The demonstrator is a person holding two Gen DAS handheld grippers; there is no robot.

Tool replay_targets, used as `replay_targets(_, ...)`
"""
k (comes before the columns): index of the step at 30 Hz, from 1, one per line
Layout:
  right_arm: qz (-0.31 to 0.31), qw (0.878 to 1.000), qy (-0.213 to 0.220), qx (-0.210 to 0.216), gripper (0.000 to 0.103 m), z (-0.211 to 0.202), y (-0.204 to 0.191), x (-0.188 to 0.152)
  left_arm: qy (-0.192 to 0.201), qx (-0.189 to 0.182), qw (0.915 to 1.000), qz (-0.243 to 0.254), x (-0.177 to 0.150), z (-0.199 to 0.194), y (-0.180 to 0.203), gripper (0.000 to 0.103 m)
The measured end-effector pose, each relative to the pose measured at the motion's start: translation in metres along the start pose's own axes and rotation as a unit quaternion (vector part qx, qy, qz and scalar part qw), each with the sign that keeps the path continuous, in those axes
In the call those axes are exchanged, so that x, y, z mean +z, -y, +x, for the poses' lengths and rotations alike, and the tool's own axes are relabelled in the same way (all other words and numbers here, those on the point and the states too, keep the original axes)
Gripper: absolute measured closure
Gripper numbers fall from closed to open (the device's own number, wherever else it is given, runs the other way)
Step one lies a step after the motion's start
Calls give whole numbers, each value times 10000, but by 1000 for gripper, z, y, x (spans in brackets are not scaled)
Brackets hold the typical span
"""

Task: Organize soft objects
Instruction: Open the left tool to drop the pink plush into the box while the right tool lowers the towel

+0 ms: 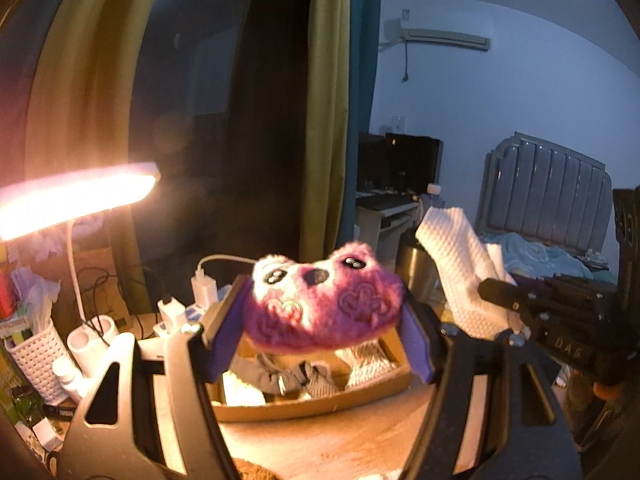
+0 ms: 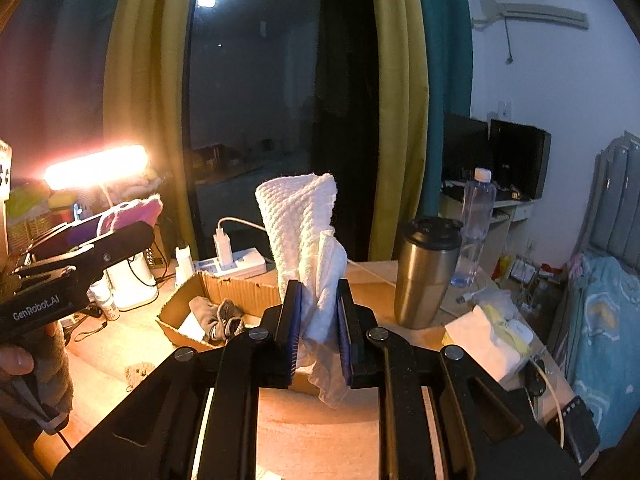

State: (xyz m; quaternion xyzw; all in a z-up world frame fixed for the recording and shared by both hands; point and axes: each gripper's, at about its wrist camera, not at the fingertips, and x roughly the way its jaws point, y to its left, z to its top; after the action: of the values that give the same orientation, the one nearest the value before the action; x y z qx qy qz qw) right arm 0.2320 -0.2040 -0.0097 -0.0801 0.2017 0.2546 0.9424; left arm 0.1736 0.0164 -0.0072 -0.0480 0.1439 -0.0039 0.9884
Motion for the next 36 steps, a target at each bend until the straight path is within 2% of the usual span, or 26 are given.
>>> replay_targets(7,-62,9999,133,-18,85,8,0,9,177,17,9998,0,12,12,3,34)
replay_targets(18,-63,9998,151,-59,85,31,7,12,105,81,9999,-46,8,46,0,34)
replay_targets(29,31,10000,-32,66,85,64,12,6,-180,207,9996,-91,-13,94,-4,34)
replay_targets(36,106,9996,-206,183,85,89,18,-2,-508,224,9984,-90,-30,124,-4,34)
